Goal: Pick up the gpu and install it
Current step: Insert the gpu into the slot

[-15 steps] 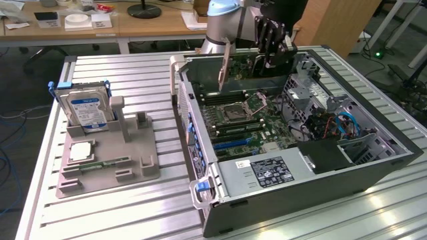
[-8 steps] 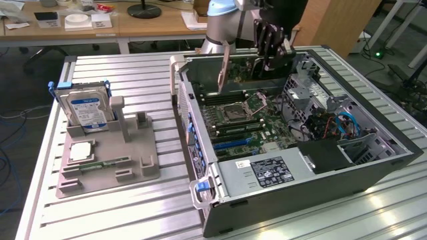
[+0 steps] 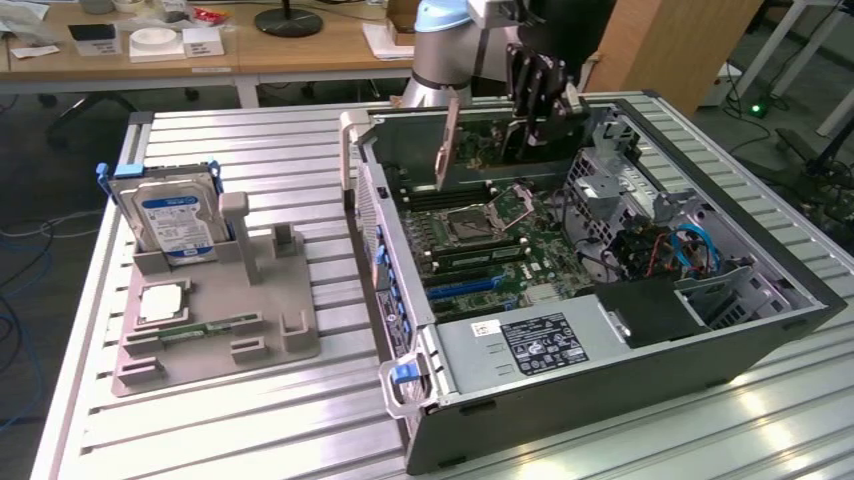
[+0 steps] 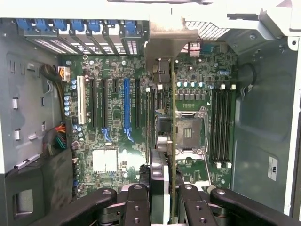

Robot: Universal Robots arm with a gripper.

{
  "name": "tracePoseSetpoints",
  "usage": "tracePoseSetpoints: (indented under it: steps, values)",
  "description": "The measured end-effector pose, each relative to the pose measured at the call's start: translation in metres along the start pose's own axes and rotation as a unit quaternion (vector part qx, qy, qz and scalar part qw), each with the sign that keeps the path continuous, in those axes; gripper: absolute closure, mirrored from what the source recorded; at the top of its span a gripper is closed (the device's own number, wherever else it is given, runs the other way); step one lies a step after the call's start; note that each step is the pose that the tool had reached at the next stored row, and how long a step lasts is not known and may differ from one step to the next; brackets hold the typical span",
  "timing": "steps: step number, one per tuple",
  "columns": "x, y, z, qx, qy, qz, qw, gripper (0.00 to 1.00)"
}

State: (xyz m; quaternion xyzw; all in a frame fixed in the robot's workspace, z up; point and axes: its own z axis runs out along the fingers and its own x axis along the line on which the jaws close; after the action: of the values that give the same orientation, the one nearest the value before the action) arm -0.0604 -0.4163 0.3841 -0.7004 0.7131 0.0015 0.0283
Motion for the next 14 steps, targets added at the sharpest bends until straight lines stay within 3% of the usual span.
tracePoseSetpoints:
  steps: [6, 9, 14]
  values:
    - [0.006, -0.0002, 0.0071, -0.0048, -0.0031, 0.000, 1.0000, 0.72]
    - [0.006, 0.0000, 0.0118, -0.0073, -0.0029, 0.002, 1.0000, 0.72]
    - [0.007, 0.0010, 0.0197, -0.0085, -0.0029, 0.002, 1.0000, 0.72]
